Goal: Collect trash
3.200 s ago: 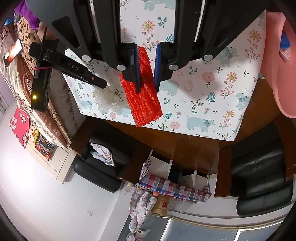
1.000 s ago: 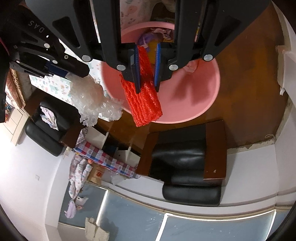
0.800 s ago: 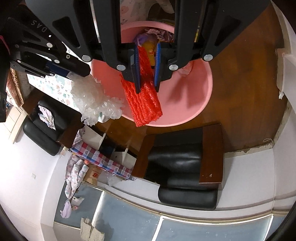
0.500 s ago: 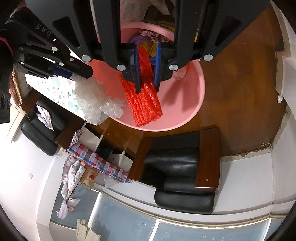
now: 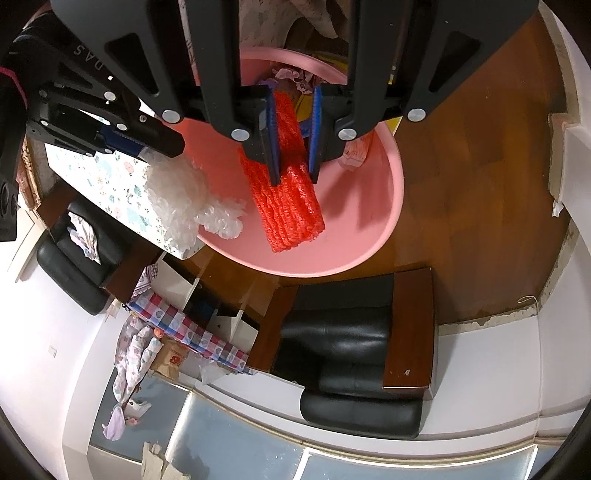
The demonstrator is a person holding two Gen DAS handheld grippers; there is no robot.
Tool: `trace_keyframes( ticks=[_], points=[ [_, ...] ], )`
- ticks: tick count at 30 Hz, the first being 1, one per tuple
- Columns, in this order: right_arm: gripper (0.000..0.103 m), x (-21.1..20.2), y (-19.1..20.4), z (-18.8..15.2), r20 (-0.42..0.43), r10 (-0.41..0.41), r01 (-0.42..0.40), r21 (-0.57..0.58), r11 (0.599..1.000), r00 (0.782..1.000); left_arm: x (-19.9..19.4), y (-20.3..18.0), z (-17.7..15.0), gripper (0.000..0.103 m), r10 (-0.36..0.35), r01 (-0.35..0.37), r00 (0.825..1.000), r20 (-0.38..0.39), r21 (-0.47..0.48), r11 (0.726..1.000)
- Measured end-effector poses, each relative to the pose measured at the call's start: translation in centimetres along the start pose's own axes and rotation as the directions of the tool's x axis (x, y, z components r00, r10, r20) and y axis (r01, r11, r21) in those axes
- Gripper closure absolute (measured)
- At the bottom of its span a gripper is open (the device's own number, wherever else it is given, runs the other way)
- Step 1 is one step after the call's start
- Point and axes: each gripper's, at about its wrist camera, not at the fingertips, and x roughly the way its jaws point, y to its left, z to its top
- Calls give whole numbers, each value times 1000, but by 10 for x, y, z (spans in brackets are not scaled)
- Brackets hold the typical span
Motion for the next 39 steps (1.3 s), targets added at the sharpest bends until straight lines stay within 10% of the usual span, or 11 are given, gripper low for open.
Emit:
trace_keyframes(
  ticks=[15, 39],
  points=[
    [78, 6, -4, -1, -8, 4, -4, 9, 1000, 1000, 6, 2, -2, 54, 15, -15, 1000, -1, -21, 1000],
    [41, -27, -14, -17, 84, 36, -40, 36, 999, 996, -15, -7, -4, 40, 26, -26, 997, 70, -11, 1000]
  ],
)
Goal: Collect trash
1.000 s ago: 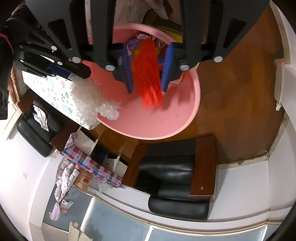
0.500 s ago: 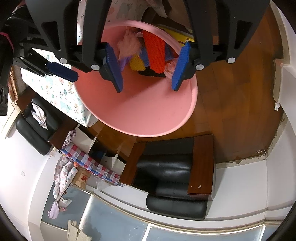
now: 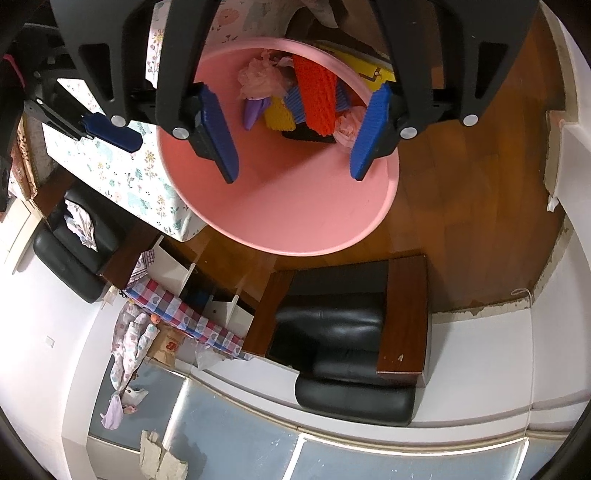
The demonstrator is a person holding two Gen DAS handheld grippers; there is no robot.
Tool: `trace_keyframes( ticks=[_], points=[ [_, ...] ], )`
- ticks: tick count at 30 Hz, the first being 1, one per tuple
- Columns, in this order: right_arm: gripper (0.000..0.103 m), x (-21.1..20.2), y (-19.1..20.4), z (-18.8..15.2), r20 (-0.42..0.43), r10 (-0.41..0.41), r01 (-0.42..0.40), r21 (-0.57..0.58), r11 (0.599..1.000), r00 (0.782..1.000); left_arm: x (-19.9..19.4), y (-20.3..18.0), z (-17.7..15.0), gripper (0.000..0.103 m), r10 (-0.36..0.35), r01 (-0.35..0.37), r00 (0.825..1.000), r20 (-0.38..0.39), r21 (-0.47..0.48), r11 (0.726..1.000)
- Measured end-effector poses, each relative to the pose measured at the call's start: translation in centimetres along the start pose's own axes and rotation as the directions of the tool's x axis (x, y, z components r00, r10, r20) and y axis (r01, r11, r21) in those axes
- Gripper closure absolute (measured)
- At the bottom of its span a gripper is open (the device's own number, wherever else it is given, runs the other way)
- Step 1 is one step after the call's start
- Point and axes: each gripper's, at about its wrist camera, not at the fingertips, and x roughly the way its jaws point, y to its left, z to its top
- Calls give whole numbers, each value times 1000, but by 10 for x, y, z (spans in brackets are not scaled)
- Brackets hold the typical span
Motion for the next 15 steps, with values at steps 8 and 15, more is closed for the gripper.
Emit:
trace_keyframes(
  ticks=[8, 15],
  points=[
    [37, -12, -2, -7, 21, -4, 3, 7, 1000, 1000, -10, -8, 1, 39, 1, -2, 1000, 26, 13, 1000],
    [36, -25, 2, -10, 51, -14, 15, -5, 1000, 999, -18, -15, 3, 36, -15, 14, 999, 46, 25, 1000]
  ],
)
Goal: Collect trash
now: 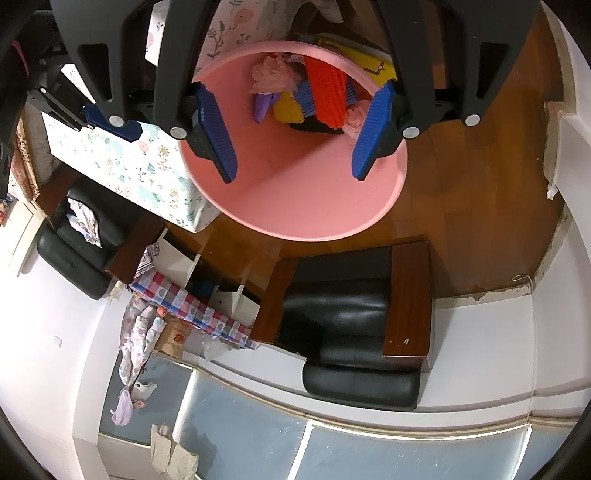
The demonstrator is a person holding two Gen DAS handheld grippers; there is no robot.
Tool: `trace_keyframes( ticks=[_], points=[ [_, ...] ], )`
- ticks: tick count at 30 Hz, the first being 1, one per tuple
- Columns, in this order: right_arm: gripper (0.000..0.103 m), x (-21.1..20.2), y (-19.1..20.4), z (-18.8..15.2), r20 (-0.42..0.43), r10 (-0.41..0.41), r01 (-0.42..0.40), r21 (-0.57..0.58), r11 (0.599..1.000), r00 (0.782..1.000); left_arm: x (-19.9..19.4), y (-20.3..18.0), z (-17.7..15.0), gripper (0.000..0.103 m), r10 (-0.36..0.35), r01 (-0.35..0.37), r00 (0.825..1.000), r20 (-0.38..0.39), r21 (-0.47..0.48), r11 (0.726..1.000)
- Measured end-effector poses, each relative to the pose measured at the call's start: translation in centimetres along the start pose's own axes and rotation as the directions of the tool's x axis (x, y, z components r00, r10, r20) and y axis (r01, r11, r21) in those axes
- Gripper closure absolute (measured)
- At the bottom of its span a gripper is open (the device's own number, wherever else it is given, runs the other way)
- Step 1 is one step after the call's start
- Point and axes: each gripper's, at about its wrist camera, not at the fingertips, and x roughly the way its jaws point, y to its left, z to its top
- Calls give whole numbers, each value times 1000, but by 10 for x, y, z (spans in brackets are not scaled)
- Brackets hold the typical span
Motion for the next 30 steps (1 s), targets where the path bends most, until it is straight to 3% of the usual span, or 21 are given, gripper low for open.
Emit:
trace_keyframes(
  ticks=[5, 13, 30],
  points=[
    [34, -14, 0, -3, 28, -6, 7, -8, 1000, 1000, -9, -4, 1, 29, -38, 38, 999, 26, 3, 999],
    [32, -31, -4, -6, 57, -14, 14, -4, 1000, 998, -21, -19, 3, 28, -81, 80, 995, 61, 23, 997],
    [32, -83, -34, -16, 152, -114, 101, 88, 991, 982, -23, -48, 2, 28, -93, 90, 995, 38, 63, 994]
  ],
)
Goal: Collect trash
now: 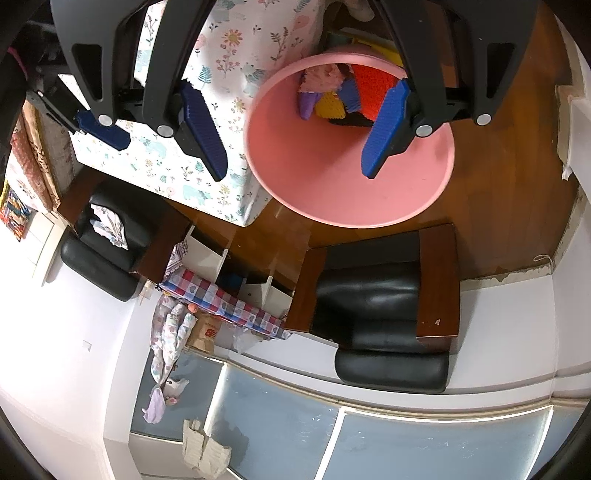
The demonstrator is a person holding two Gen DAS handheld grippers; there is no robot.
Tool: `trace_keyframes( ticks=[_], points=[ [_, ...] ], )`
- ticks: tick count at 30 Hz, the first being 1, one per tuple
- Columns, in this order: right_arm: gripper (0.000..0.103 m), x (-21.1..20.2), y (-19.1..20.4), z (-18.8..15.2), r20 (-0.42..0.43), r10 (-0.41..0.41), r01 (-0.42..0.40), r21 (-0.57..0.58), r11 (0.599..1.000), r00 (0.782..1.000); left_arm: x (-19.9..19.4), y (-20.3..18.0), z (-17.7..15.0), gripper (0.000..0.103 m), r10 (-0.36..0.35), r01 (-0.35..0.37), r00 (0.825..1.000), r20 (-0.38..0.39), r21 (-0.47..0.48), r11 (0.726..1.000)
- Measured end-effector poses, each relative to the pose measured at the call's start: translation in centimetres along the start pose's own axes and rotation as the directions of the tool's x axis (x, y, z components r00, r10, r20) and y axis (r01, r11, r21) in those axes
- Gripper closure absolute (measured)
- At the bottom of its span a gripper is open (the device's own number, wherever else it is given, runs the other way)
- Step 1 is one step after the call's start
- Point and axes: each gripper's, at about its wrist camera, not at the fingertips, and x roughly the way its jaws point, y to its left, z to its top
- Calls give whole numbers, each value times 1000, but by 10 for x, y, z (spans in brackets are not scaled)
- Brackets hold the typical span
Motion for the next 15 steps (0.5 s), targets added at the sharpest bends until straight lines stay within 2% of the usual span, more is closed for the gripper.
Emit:
trace_keyframes(
  ticks=[15],
  points=[
    [32, -32, -34, 0, 44, -89, 86, 77, 993, 995, -1, -27, -7, 28, -58, 59, 998, -19, 22, 998]
  ],
)
